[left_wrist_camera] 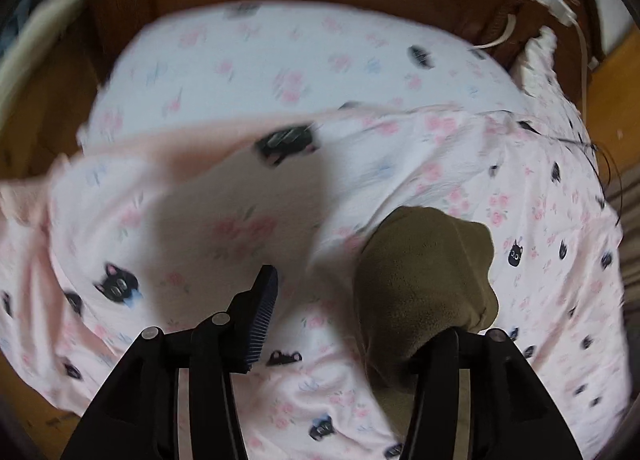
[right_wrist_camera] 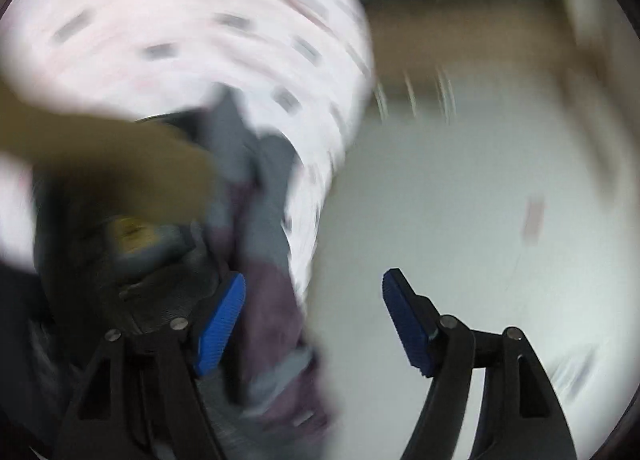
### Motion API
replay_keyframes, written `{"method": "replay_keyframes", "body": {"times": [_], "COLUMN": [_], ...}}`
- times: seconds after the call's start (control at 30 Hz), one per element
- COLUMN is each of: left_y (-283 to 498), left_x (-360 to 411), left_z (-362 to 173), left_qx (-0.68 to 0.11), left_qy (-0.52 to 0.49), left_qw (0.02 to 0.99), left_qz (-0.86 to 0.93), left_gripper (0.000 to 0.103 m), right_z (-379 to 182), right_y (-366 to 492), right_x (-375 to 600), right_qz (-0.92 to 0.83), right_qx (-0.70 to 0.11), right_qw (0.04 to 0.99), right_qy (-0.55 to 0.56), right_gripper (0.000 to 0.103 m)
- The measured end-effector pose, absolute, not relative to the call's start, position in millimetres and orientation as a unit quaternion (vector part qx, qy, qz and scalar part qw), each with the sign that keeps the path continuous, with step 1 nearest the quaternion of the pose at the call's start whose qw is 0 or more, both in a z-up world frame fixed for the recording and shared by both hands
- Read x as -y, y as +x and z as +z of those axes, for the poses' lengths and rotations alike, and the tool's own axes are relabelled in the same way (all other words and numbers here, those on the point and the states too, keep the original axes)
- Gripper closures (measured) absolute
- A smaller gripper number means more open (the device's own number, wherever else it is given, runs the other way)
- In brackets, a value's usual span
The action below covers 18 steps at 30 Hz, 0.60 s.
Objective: Fold clothes
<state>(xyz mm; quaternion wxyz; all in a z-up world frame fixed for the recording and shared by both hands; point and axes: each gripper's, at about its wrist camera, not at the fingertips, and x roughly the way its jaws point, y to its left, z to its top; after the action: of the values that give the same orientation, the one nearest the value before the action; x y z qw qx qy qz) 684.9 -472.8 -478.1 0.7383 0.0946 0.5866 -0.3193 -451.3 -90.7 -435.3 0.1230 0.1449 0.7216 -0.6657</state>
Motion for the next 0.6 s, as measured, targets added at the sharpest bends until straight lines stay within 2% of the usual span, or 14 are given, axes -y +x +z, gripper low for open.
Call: {"method": "replay_keyframes", "body": {"times": [0.1, 0.23, 0.47, 0.6], "left_y": [692.2, 701.1, 740.1, 768.1], "left_x": [468.0, 465.1, 454.2, 446.0], "left_z": [-478.4, -472.3, -487.4, -496.3], "left_qx": [-0.591, -0.591, -0.654, -0.670], "left_qy": [0.087, 0.071, -0.048, -0.139], "left_qw": [0.732, 0.713, 0.630, 0.585], "left_qz": [-0.327, -0.370, -0.416, -0.435], "left_gripper": [0.058, 0.058, 0.058, 0.058], "right_z": [-460.6, -458.1, -407.9, -389.8], "right_y": [-424.6, -397.2, -299.5, -196.6], "right_x": [105.3, 128.3, 195.9, 260.6], "right_qz": [-0.626, -0.653, -0.721, -0.708], "right_qx": [-0.756, -0.723, -0.598, -0.515], "right_qw": [0.163, 0.202, 0.320, 0.443], "right_qy": [0.096, 0.103, 0.140, 0.192], "right_gripper": [0.026, 0.026, 0.026, 0.026]}}
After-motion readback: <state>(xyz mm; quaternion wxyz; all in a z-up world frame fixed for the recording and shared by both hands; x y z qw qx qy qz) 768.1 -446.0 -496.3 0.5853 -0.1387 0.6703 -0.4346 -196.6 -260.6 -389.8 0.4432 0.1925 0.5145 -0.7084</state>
